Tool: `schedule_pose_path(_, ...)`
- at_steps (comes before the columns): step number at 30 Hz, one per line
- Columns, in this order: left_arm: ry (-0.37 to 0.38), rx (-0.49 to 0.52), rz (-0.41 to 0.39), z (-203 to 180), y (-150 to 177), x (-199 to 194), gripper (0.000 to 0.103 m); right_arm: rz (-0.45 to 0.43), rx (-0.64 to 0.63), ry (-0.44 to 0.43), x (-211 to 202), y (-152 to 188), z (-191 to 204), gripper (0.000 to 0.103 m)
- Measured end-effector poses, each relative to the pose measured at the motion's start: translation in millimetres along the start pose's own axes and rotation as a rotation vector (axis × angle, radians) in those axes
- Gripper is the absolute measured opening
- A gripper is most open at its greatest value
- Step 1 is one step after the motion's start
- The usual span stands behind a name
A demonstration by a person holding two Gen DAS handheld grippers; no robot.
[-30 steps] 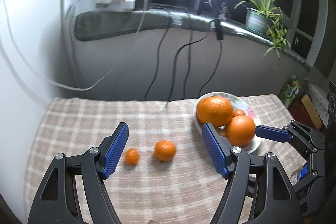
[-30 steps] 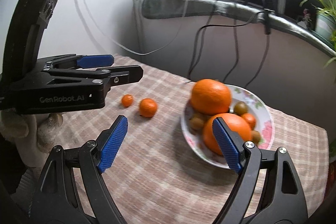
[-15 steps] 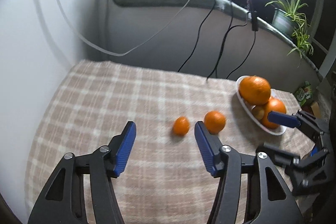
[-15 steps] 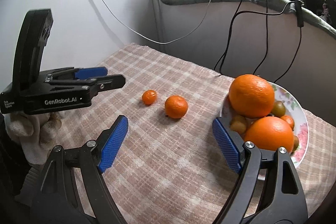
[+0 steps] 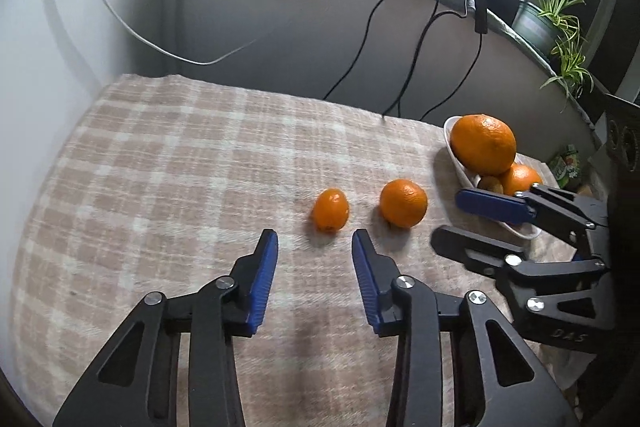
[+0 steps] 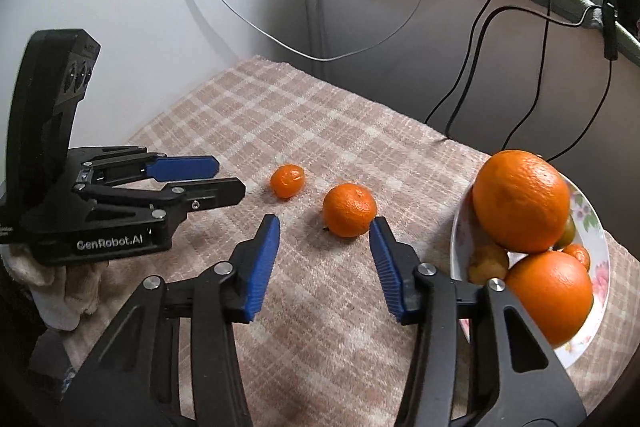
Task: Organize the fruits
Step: 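Grasp the larger tangerine with the right tool while the left tool grasps the small tangerine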
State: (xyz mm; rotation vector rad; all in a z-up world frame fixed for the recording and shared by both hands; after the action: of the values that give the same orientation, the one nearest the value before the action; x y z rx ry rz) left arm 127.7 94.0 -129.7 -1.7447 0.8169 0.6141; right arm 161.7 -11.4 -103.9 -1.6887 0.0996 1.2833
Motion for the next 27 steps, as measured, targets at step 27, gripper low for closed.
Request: schedule_pose_path(27, 0.031, 0.013, 0.038, -9.5, -12.7, 33.0, 0.024, 0.069, -0.054, 0.064, 39.4, -4.9, -10.1, 0.039)
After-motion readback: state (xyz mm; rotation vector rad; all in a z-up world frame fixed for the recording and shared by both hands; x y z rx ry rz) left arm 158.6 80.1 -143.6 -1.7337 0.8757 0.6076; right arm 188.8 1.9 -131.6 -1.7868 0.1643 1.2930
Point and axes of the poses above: each gripper's, at about its wrist camera, not at the fingertips, and x roughly the way its jaws point, z to its left, y to its underside, the point moved 6 cm from there along x, roughly the way its jaws point, and after that the axes turned 2 degrees about -x, right-handed, at the moved point
